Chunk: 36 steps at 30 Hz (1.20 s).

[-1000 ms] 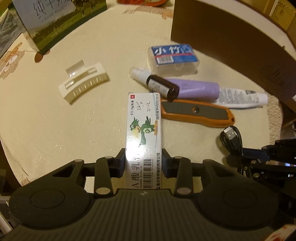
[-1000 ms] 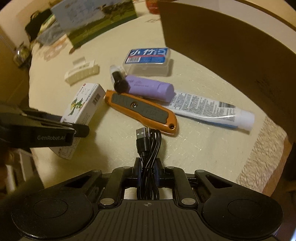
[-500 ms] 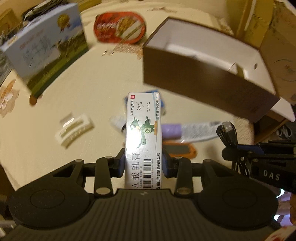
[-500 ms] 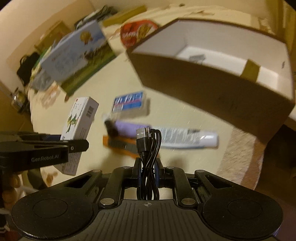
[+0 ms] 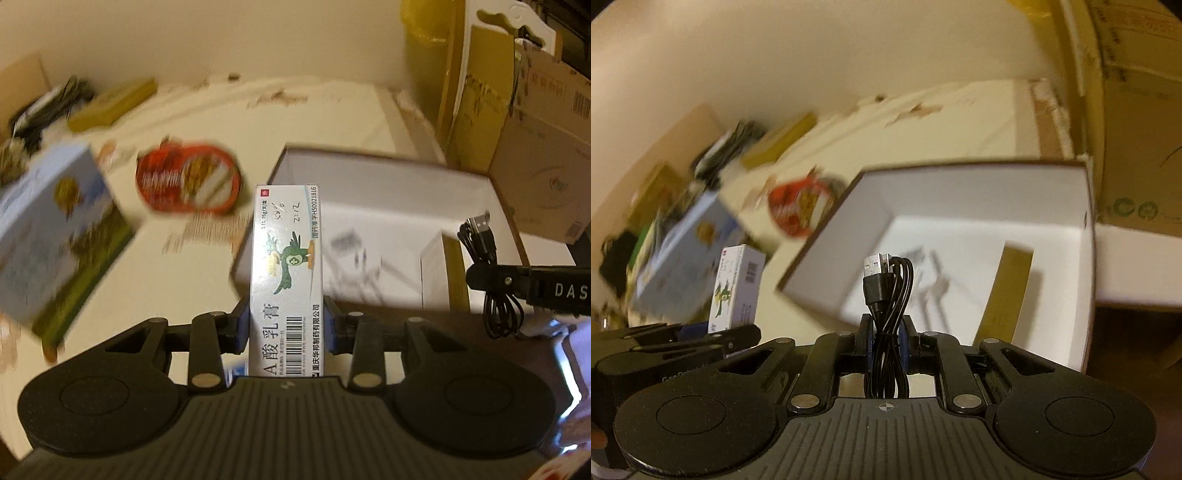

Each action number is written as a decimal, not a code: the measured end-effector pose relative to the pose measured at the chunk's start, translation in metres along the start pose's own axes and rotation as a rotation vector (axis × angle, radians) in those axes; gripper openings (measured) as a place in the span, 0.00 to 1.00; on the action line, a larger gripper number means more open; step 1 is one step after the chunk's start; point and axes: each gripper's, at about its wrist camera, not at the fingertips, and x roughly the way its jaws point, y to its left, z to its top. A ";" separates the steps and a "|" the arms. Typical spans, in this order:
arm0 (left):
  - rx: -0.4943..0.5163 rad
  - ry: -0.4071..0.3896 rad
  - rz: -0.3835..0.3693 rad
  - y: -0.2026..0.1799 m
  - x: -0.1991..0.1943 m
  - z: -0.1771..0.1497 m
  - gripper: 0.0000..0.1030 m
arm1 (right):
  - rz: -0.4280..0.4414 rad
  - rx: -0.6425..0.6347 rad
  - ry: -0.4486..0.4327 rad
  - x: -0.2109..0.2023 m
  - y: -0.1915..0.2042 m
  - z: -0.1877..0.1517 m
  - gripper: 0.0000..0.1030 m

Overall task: Organize rigid objects
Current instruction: 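Carry the ointment box and cable into the shoebox and open both grippers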

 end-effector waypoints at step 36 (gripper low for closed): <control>0.058 0.064 -0.066 -0.005 0.106 0.054 0.45 | -0.160 0.101 0.028 0.073 -0.044 0.038 0.19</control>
